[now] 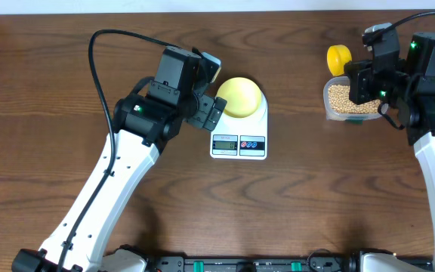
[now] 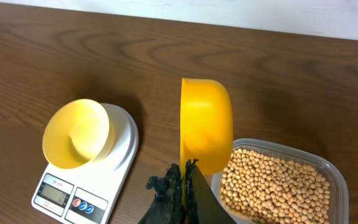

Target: Scoop item into bowl and weigh 50g on scale

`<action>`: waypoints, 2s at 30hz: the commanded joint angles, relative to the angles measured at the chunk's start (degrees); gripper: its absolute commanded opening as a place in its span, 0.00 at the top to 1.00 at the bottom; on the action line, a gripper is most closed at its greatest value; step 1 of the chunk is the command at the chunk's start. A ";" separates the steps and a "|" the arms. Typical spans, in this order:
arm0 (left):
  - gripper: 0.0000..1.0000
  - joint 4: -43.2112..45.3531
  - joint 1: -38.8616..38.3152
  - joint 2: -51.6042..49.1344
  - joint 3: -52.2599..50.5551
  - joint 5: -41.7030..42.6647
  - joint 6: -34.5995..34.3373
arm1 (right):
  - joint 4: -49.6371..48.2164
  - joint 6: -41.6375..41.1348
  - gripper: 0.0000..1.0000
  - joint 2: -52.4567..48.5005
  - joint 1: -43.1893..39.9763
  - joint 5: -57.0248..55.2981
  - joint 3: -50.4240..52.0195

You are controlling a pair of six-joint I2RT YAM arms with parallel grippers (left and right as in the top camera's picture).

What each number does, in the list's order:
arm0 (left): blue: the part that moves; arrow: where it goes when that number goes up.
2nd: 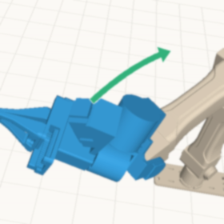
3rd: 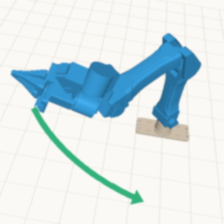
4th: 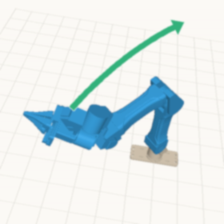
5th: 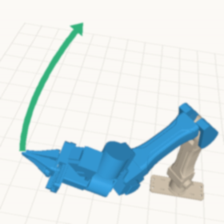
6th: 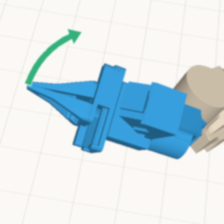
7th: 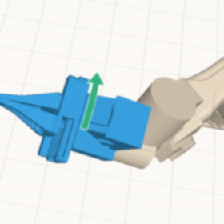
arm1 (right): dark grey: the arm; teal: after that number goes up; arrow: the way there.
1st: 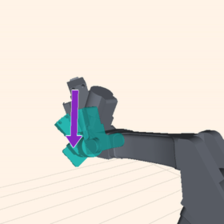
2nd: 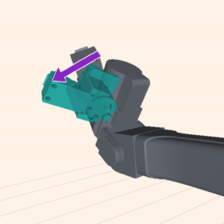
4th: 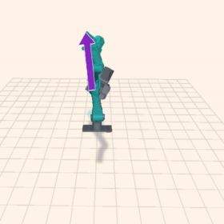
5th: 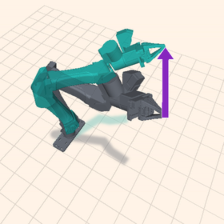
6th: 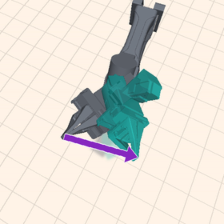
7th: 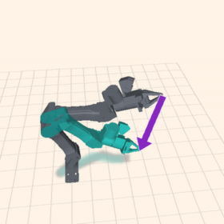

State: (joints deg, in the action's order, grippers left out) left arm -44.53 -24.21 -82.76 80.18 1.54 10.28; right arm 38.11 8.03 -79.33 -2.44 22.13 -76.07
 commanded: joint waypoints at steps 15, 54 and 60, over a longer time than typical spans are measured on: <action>0.02 -0.02 0.15 0.04 1.16 -0.11 -0.52 | 0.09 0.83 0.99 -0.20 -0.04 2.27 -1.03; 0.03 -0.02 0.15 0.04 1.16 -0.11 -0.52 | 0.46 3.19 0.99 -0.20 -0.26 -2.71 -1.01; 0.02 -0.02 0.15 0.04 1.16 -0.11 -0.52 | -0.15 3.19 0.99 -0.20 -0.26 -2.69 -1.01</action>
State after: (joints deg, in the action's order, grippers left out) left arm -44.56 -24.21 -82.76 80.18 1.54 10.28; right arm 38.52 10.85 -79.35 -2.46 19.66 -76.07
